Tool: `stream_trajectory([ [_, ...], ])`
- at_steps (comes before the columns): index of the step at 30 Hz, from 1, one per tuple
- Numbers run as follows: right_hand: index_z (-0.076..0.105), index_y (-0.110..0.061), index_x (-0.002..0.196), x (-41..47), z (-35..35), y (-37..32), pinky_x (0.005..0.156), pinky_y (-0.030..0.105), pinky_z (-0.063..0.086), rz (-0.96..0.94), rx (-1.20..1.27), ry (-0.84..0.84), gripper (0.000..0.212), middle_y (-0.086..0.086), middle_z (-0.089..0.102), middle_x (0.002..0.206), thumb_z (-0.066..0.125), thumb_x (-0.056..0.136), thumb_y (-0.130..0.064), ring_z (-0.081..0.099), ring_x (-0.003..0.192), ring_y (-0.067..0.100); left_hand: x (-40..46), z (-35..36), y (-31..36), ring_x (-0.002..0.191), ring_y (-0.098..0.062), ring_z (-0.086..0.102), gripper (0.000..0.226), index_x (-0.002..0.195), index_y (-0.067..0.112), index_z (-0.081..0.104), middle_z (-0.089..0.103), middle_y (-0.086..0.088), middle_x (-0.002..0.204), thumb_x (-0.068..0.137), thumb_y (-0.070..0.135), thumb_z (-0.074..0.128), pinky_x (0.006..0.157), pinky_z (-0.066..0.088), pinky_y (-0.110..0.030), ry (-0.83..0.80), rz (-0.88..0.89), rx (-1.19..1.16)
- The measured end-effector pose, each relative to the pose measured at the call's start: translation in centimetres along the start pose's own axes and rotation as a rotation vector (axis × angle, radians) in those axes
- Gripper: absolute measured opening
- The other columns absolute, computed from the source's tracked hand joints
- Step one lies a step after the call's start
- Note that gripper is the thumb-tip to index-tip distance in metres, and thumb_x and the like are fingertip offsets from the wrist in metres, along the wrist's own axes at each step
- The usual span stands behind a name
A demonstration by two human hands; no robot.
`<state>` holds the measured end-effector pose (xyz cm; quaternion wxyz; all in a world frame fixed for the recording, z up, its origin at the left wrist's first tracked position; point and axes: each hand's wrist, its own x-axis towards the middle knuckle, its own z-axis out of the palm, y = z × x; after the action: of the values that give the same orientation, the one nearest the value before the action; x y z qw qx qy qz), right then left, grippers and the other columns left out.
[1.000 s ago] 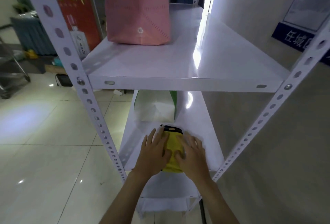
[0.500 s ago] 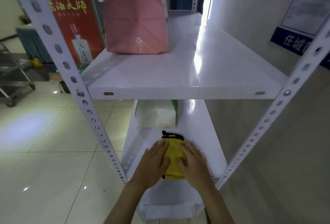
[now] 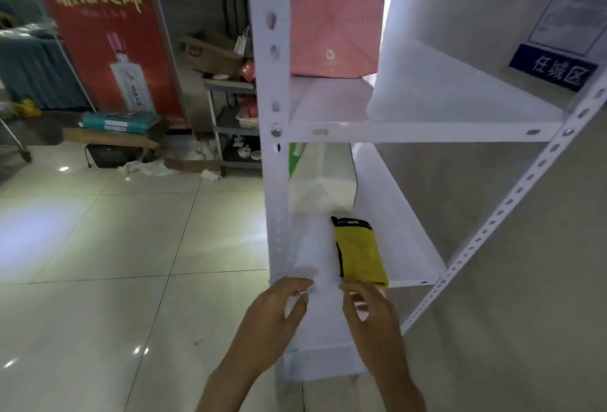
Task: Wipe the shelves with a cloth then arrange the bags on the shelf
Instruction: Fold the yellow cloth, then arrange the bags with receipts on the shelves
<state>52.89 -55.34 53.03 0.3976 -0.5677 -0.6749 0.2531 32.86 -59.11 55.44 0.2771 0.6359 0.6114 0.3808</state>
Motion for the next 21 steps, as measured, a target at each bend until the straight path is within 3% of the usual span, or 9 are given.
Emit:
stream_trajectory([
  [5, 0.069, -0.039, 0.098, -6.8, 6.1, -6.5, 0.079, 0.014, 0.055, 0.019, 0.045, -0.048, 0.033, -0.024, 0.074, 0.092, 0.067, 0.094, -0.007, 0.069, 0.090, -0.003, -6.8, -7.7, -5.3, 0.103, 0.001, 0.067, 0.026, 0.116, 0.039, 0.068, 0.069, 0.027, 0.112, 0.100, 0.022, 0.058, 0.091, 0.057, -0.030, 0.076, -0.038, -0.124],
  [10, 0.070, -0.038, 0.096, -10.3, 12.4, -14.5, 0.074, 0.022, 0.060, 0.005, 0.122, -0.100, 0.032, -0.022, 0.076, 0.087, 0.065, 0.096, -0.006, 0.074, 0.081, 0.003, -12.6, -16.7, -9.6, 0.101, 0.001, 0.067, 0.023, 0.114, 0.036, 0.069, 0.069, 0.027, 0.111, 0.101, 0.021, 0.058, 0.086, 0.059, -0.026, 0.158, -0.080, -0.115],
  [16, 0.074, -0.029, 0.099, -10.7, 19.9, -21.4, 0.076, 0.036, 0.063, -0.035, 0.191, -0.176, 0.025, -0.018, 0.077, 0.085, 0.065, 0.097, -0.005, 0.075, 0.078, 0.009, -15.7, -26.5, -13.6, 0.099, 0.003, 0.067, 0.023, 0.109, 0.032, 0.071, 0.072, 0.024, 0.102, 0.099, 0.015, 0.060, 0.077, 0.052, -0.009, 0.338, -0.133, -0.195],
  [21, 0.074, -0.029, 0.098, -8.8, 24.7, -25.5, 0.078, 0.036, 0.063, -0.052, 0.224, -0.220, 0.022, -0.014, 0.078, 0.083, 0.065, 0.097, -0.008, 0.075, 0.077, 0.009, -14.7, -32.0, -16.1, 0.097, -0.002, 0.067, 0.019, 0.108, 0.030, 0.072, 0.074, 0.015, 0.102, 0.100, 0.017, 0.060, 0.072, 0.050, -0.009, 0.420, -0.148, -0.242],
])
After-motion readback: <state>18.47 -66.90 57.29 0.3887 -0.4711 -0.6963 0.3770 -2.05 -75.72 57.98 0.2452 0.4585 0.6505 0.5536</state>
